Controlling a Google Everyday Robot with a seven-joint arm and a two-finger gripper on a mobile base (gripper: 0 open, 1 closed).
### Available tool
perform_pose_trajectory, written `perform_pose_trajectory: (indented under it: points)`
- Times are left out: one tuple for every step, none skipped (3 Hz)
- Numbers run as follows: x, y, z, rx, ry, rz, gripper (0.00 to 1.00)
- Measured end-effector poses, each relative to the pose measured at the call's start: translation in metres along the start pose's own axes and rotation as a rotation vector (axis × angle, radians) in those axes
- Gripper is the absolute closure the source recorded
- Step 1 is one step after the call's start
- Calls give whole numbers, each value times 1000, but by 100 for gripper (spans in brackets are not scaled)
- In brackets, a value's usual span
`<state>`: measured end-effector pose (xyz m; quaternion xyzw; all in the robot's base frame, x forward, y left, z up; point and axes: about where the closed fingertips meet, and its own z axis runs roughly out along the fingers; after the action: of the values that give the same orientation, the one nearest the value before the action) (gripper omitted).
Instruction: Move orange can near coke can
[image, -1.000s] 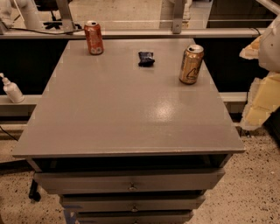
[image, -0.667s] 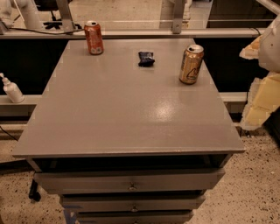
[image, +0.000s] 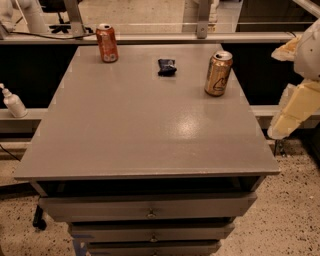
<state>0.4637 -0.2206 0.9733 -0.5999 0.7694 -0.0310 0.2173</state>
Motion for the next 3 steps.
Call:
perform_pose_trajectory:
  points:
    - [4, -43, 20, 72, -78, 29, 0]
    - [16, -98, 38, 157, -164, 88, 0]
    - [28, -137, 58, 201, -283, 194, 0]
